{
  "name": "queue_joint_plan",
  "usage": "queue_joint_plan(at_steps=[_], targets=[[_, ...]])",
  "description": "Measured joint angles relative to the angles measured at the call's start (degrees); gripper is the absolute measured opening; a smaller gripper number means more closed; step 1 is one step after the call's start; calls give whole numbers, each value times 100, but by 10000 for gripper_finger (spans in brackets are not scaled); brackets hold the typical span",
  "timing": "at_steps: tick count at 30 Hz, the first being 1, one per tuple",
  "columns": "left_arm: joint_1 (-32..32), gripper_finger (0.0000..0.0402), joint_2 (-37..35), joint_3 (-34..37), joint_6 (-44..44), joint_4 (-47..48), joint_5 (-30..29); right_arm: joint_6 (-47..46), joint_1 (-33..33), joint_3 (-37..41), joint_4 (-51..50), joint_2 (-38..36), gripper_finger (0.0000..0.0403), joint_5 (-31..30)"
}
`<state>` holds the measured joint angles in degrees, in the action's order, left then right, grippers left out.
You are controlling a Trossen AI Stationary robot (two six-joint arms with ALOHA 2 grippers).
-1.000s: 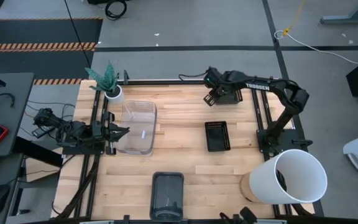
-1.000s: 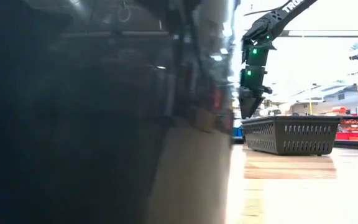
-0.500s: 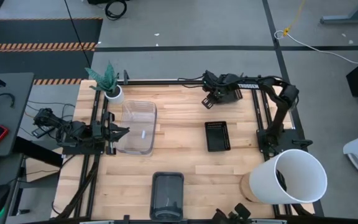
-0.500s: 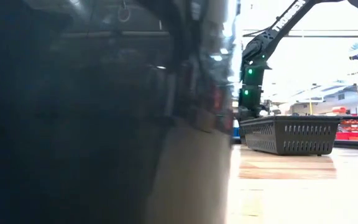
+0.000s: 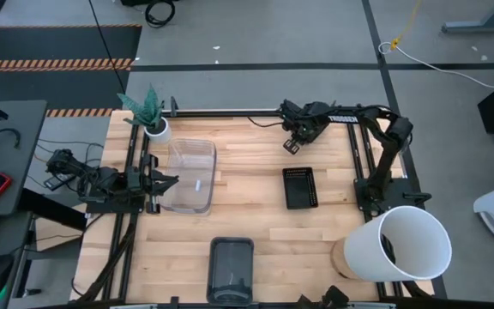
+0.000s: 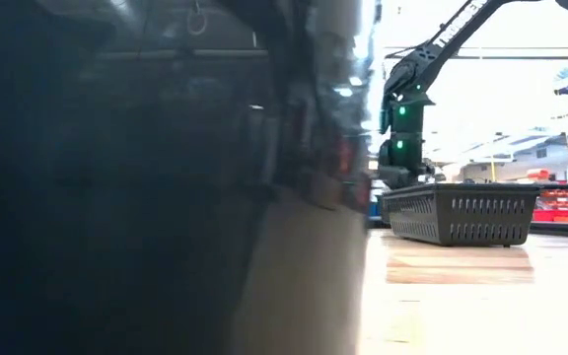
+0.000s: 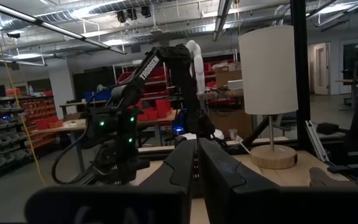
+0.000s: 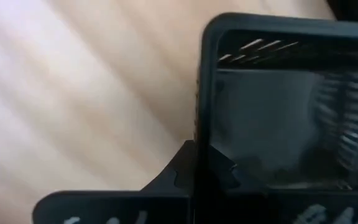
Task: Stack baskets by color
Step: Stack the black bin on top of the stacked black bin
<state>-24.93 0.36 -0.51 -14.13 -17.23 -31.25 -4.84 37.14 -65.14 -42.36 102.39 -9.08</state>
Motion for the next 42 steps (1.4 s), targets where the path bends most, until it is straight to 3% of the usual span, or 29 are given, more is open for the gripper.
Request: queue_joint_plan(at_steps=[10,22,33,42], targets=[[0,33,0,-1,0,0,1,35,-745,0,-755,-884,4,-22],[-2,32,0,0,0,2,-2,-587,-3177,0,-1580,-1969,2,-20],[-1,29,0,-1,0,5,1,-1499,-5272,0,-1699,-1485,2,232],[-2,36,0,0,-1,2,-1,-1517,-5800,0,-1763,-921,3,-11]])
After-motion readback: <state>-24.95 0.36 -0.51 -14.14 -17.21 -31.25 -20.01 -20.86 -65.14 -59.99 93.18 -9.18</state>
